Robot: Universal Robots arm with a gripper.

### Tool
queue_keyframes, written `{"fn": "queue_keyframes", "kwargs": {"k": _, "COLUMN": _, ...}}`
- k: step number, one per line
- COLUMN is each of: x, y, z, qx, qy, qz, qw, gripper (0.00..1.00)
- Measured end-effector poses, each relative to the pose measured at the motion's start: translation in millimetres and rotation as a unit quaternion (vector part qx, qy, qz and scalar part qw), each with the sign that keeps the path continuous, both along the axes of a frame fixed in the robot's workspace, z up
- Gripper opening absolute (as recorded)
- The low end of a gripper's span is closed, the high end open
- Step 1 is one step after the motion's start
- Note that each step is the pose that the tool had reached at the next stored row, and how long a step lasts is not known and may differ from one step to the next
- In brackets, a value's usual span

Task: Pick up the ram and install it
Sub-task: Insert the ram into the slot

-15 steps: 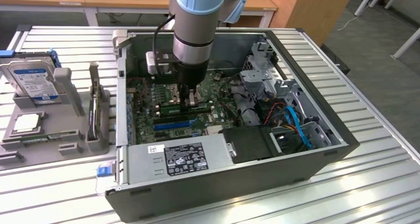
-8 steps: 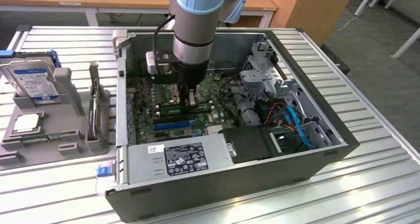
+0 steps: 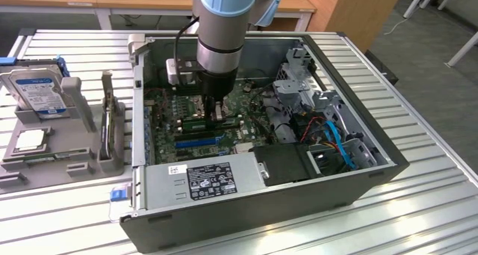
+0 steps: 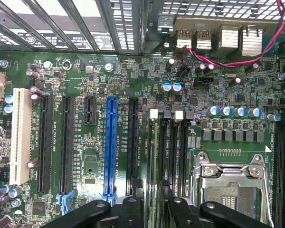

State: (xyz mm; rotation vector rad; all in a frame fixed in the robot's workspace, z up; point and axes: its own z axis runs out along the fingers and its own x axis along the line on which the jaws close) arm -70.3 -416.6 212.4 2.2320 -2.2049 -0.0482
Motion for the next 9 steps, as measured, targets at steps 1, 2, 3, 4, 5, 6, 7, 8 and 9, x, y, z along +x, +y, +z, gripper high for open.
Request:
{"fn": "queue_keyframes", "kwargs": {"k": 1, "x": 0.0, "y": 0.0, "z": 0.4, "qx": -0.0001, "qy": 0.0001, "qz": 0.0, "qw": 1.0, "gripper": 0.27}}
{"fn": "queue_keyframes", "kwargs": {"k": 2, "x": 0.0, "y": 0.0, "z": 1.8, "qx": -0.0001, "qy": 0.0001, "qz": 0.0, "qw": 1.0, "gripper": 0.27}}
{"fn": "queue_keyframes", "kwargs": {"k": 3, "x": 0.0, "y": 0.0, "z": 4.2, "qx": -0.0001, "qy": 0.0001, "qz": 0.0, "qw": 1.0, "gripper": 0.27}}
{"fn": "queue_keyframes", "kwargs": {"k": 4, "x": 0.0, "y": 0.0, "z": 8.0, "qx": 0.0, "qy": 0.0, "qz": 0.0, "qw": 1.0, "gripper": 0.27}}
{"fn": "queue_keyframes", "kwargs": {"k": 5, "x": -0.1, "y": 0.0, "z": 12.5, "qx": -0.0001, "qy": 0.0001, "qz": 0.0, "qw": 1.0, "gripper": 0.27}}
{"fn": "queue_keyframes", "kwargs": {"k": 6, "x": 0.0, "y": 0.0, "z": 17.0, "qx": 0.0, "qy": 0.0002, "qz": 0.0, "qw": 1.0, "gripper": 0.27}}
{"fn": "queue_keyframes", "kwargs": {"k": 7, "x": -0.1, "y": 0.0, "z": 21.5, "qx": -0.0001, "qy": 0.0003, "qz": 0.0, "qw": 1.0, "gripper": 0.27}}
{"fn": "queue_keyframes", "kwargs": {"k": 8, "x": -0.1, "y": 0.0, "z": 26.2, "qx": -0.0001, "qy": 0.0004, "qz": 0.0, "qw": 1.0, "gripper": 0.27}}
{"fn": "queue_keyframes", "kwargs": {"k": 9, "x": 0.0, "y": 0.0, "z": 30.7, "qx": 0.0, "qy": 0.0006, "qz": 0.0, "qw": 1.0, "gripper": 0.27}}
